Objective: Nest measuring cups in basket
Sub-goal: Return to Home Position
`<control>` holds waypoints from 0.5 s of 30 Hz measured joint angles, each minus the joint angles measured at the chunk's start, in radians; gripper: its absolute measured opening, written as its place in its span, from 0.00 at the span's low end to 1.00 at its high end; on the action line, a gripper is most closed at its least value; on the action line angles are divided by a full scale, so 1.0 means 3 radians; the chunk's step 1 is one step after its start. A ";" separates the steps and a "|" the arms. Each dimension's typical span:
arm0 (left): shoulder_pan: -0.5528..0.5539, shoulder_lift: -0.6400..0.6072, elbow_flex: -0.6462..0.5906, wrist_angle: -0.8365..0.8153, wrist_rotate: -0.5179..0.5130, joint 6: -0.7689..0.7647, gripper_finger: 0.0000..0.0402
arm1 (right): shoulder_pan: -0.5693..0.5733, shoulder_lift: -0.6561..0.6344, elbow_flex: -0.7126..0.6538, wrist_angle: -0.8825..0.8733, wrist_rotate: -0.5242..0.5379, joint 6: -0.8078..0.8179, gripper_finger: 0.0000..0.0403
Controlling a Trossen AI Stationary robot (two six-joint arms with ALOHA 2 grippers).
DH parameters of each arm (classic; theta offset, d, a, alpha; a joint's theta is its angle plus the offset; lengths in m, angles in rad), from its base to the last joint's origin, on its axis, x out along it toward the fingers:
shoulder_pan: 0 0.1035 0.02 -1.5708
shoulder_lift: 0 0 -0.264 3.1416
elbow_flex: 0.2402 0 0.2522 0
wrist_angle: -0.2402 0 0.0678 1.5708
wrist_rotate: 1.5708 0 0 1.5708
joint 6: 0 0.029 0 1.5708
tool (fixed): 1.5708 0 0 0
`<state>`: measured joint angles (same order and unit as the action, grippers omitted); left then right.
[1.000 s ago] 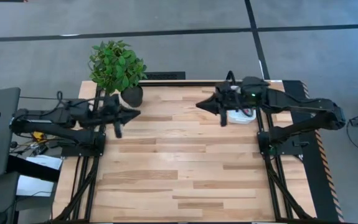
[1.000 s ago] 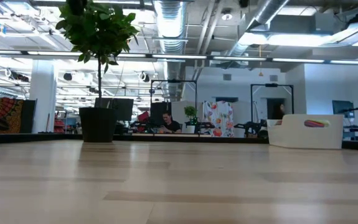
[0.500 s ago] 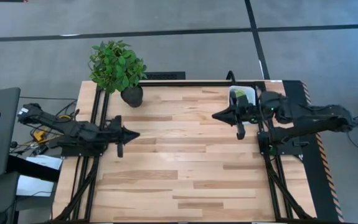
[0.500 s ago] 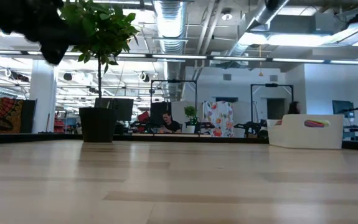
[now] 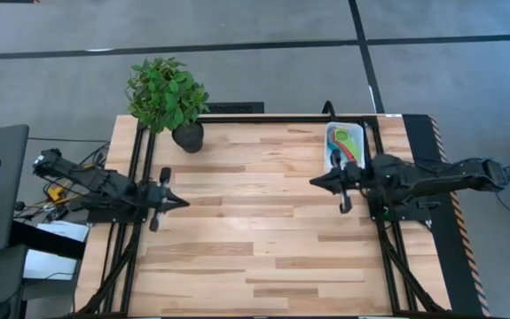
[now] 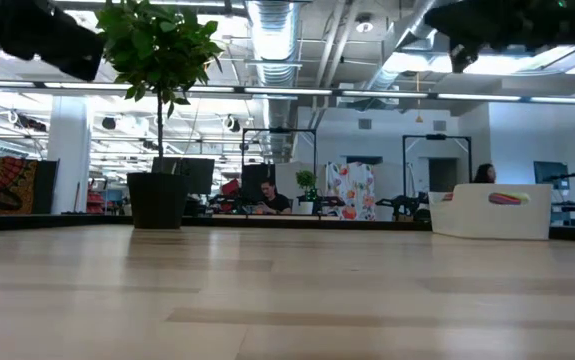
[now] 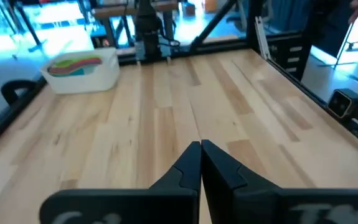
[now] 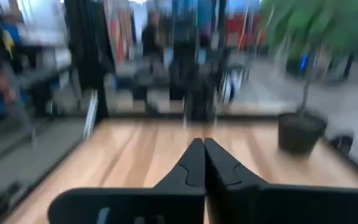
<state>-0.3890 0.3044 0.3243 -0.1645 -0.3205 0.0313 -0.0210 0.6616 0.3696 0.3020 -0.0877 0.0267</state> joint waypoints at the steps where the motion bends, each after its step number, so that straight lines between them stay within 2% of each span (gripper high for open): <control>1: 0.0014 -0.0088 -0.0069 0.0036 -0.0007 0.0047 0.00 | 0.0015 -0.0085 -0.0134 0.0217 0.0046 -0.0005 0.03; 5: 0.0235 -0.0432 -0.0471 0.0326 0.0105 0.0075 0.00 | -0.0034 -0.0403 -0.0570 0.0641 0.0106 0.0008 0.03; 9: 0.0527 -0.0724 -0.0839 0.0717 0.0384 0.0004 0.00 | -0.0207 -0.0691 -0.0861 0.0681 -0.0149 0.0194 0.01; 15: 0.0786 -0.0961 -0.0916 0.0704 0.0385 0.0165 0.00 | -0.0474 -0.0952 -0.1013 0.0715 -0.0403 0.0285 0.02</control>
<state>-0.1531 0.0162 0.0494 0.0467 -0.2050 0.0807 -0.1633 0.3760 0.0657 0.5167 -0.2085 0.1123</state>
